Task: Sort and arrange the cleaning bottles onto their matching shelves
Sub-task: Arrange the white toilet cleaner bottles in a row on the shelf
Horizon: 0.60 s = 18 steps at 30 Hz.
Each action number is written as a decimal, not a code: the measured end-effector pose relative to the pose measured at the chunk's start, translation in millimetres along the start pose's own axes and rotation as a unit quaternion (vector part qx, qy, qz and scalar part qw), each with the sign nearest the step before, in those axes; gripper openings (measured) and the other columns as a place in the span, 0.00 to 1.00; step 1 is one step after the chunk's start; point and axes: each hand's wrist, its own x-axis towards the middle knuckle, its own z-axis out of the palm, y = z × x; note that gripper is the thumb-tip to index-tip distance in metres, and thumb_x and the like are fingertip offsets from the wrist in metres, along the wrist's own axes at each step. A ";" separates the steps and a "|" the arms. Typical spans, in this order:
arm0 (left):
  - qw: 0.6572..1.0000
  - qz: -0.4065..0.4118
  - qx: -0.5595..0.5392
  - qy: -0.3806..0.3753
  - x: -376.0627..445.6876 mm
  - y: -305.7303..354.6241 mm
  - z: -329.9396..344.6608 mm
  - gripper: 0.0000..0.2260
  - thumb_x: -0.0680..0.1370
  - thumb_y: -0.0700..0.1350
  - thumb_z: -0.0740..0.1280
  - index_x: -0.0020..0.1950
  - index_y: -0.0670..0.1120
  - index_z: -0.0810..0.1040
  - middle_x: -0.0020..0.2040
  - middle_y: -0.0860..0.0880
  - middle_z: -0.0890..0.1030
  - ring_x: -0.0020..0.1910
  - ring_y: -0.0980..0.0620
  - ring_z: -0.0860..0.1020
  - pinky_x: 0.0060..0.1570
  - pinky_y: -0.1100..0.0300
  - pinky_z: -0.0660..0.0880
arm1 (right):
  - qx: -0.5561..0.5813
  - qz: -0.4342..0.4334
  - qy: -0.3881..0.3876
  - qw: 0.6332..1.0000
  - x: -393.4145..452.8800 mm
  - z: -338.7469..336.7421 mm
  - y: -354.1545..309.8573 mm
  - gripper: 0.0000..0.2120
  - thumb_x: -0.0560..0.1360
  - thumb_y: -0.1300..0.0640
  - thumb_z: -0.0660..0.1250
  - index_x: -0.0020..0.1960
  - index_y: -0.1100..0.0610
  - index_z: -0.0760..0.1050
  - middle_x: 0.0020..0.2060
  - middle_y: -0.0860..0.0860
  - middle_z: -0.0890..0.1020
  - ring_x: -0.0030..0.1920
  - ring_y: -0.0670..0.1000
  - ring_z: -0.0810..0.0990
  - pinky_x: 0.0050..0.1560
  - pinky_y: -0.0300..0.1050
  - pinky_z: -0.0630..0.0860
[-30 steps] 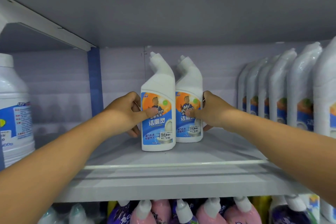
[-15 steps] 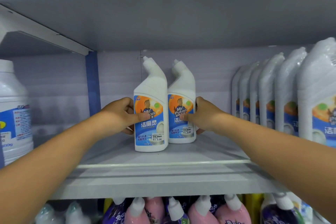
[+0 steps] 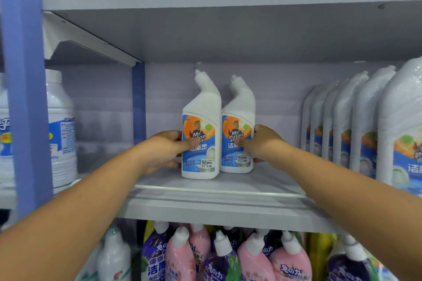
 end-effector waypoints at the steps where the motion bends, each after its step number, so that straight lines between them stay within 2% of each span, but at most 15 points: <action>1: 1.000 0.002 0.006 0.002 -0.2 -0.3 -0.5 0.17 0.77 0.54 0.72 0.64 0.50 0.79 0.57 0.54 0.86 0.58 0.53 0.84 0.55 0.52 0.82 | 0.001 0.001 -0.005 1.000 -1.7 -0.7 -0.8 0.08 0.78 0.50 0.72 0.48 0.51 0.75 0.52 0.55 0.85 0.52 0.59 0.85 0.54 0.60 0.84; 4: 1.000 0.012 0.023 0.008 -0.9 -1.9 -1.0 0.17 0.78 0.56 0.71 0.64 0.51 0.79 0.58 0.54 0.85 0.58 0.53 0.83 0.53 0.53 0.82 | -0.001 0.000 -0.002 1.000 -6.4 -0.3 -2.4 0.07 0.78 0.50 0.72 0.46 0.52 0.76 0.51 0.55 0.85 0.52 0.59 0.85 0.54 0.61 0.84; 9: 1.000 0.017 0.019 0.006 -1.2 -2.3 -1.4 0.16 0.78 0.54 0.72 0.64 0.50 0.80 0.59 0.52 0.85 0.57 0.51 0.84 0.55 0.51 0.82 | -0.013 0.020 -0.006 1.000 -9.0 0.8 -7.2 0.08 0.79 0.50 0.71 0.53 0.54 0.79 0.51 0.53 0.86 0.50 0.56 0.86 0.53 0.57 0.84; 15: 0.999 0.036 0.037 0.012 1.6 -2.5 -2.6 0.14 0.78 0.54 0.72 0.61 0.51 0.80 0.56 0.53 0.85 0.54 0.52 0.84 0.47 0.56 0.83 | -0.053 0.045 -0.003 0.998 -9.2 6.8 -2.7 0.12 0.78 0.47 0.71 0.54 0.55 0.80 0.50 0.53 0.86 0.51 0.57 0.86 0.55 0.56 0.84; 18: 0.998 0.037 0.043 0.011 -1.2 -3.2 -2.4 0.12 0.78 0.55 0.71 0.59 0.53 0.80 0.56 0.54 0.85 0.54 0.52 0.84 0.49 0.56 0.83 | -0.055 0.054 -0.003 0.997 -12.7 6.6 -4.3 0.12 0.79 0.46 0.71 0.55 0.55 0.80 0.51 0.53 0.86 0.51 0.56 0.86 0.56 0.55 0.84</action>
